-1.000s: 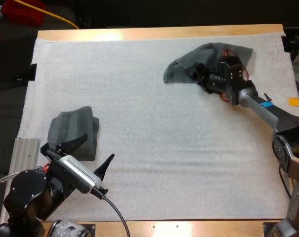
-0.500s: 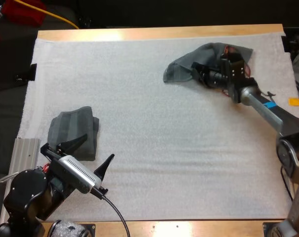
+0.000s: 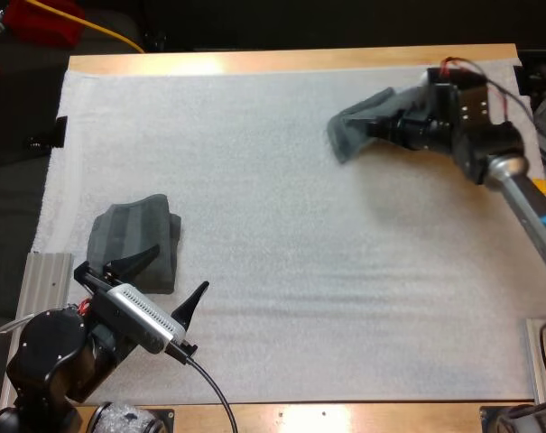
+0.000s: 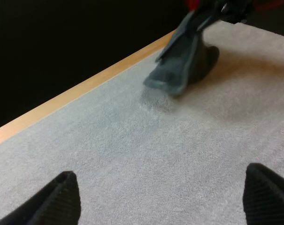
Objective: Pick towel from pile, fold and stack
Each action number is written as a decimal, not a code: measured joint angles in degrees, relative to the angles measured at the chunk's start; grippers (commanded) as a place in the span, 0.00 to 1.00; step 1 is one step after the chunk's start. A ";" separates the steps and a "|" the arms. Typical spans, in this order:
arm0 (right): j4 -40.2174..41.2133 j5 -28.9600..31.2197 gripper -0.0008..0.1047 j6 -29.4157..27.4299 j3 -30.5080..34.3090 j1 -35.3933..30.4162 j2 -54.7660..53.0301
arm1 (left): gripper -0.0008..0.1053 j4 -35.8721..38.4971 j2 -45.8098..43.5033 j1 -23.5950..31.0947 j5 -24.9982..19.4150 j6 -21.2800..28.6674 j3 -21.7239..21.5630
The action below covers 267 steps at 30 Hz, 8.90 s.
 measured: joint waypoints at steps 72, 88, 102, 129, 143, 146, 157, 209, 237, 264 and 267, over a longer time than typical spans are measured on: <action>32.33 26.14 0.03 -9.21 10.41 20.86 -10.56 | 0.66 0.00 0.00 0.00 0.00 -0.25 0.00; 33.98 29.07 0.59 -8.56 10.41 17.18 -10.56 | 0.66 0.00 0.00 0.00 0.00 -0.28 0.00; 36.00 29.07 0.68 -7.02 10.41 17.18 -17.65 | 0.66 0.00 0.00 0.00 0.00 -0.28 0.00; 40.07 26.93 0.68 3.44 24.50 17.18 -34.21 | 0.66 0.12 0.00 0.00 0.00 -0.28 0.00; 35.91 13.95 0.68 5.98 26.26 4.36 -38.85 | 0.66 6.25 0.00 0.00 0.00 -1.56 0.00; 33.95 8.83 0.68 5.98 26.79 0.23 -38.85 | 0.66 6.46 0.00 0.00 0.00 -1.56 0.00; 22.11 -8.97 0.68 6.21 38.62 -12.57 -38.98 | 0.66 6.46 0.00 0.00 0.00 -1.56 0.00; -18.95 -27.70 0.68 31.91 55.26 -15.88 -16.50 | 0.66 6.46 0.00 0.00 0.00 -1.56 0.00; -21.11 -13.70 0.44 37.08 55.21 -6.82 -17.32 | 0.66 6.46 0.00 0.00 0.00 -1.56 0.00; -17.61 -4.40 0.03 32.57 56.17 -5.16 -24.29 | 0.66 6.46 0.00 0.00 0.00 -1.57 0.00; -13.74 -1.35 0.03 31.92 56.17 -4.50 -27.25 | 0.66 6.46 0.28 0.00 0.81 -2.73 0.00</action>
